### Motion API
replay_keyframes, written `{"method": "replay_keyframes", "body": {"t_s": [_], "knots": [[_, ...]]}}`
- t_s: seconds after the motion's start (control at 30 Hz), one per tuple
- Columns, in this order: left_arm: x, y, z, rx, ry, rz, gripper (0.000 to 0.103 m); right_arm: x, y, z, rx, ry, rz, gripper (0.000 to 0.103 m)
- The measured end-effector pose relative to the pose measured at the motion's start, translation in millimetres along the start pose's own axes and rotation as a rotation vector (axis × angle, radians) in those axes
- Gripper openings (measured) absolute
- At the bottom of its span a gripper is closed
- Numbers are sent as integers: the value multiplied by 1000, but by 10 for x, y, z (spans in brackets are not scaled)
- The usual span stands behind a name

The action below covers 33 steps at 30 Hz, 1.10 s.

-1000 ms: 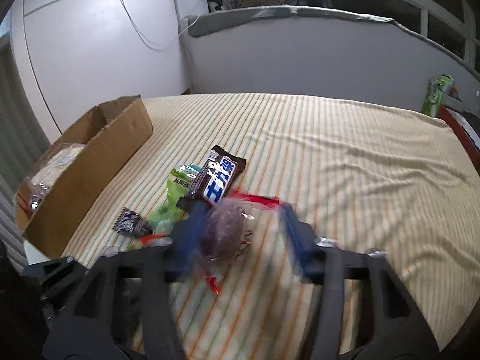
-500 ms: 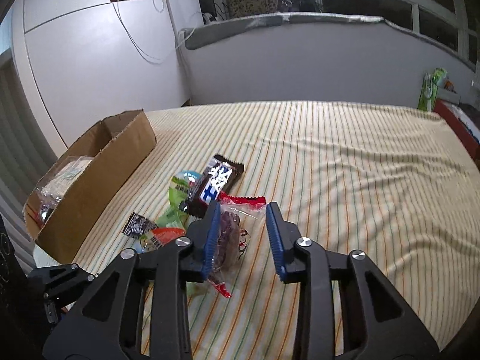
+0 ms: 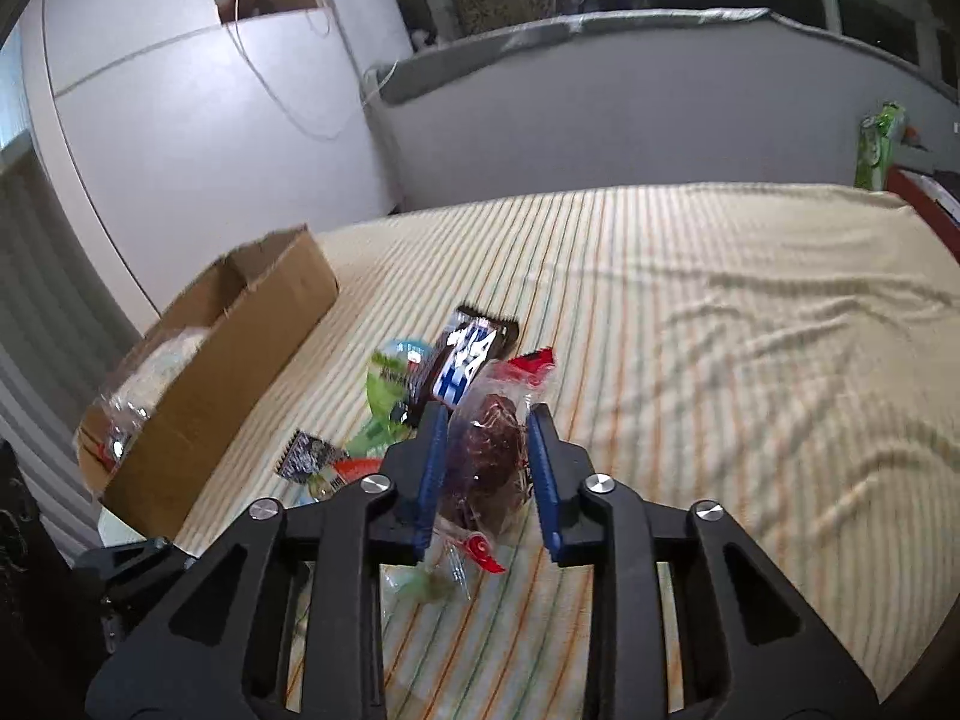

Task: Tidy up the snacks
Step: 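Close the right tool on the red-wrapped candy while left grips a green candy, then lift and carry both held candies over the cardboard box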

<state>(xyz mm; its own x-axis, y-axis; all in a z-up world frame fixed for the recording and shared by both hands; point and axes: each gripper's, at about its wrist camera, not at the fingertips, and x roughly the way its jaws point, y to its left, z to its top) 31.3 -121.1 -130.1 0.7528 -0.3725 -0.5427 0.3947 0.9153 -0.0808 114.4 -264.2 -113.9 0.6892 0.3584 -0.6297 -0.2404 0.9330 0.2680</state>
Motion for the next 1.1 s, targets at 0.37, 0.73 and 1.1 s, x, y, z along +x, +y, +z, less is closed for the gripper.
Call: {"method": "replay_keyframes", "body": {"t_s": [0.37,0.73,1.1], "knots": [[-133,-53,59,10,-32,6,4,-326,-61,-93,23,-59,-53,26],[-522,-137,199,29,-115,24,4,-868,106,-153,14,-140,-79,26],[-1381,-11,1020,44,-414,74,4,-1738,587,373,-108,-344,-75,26]]}}
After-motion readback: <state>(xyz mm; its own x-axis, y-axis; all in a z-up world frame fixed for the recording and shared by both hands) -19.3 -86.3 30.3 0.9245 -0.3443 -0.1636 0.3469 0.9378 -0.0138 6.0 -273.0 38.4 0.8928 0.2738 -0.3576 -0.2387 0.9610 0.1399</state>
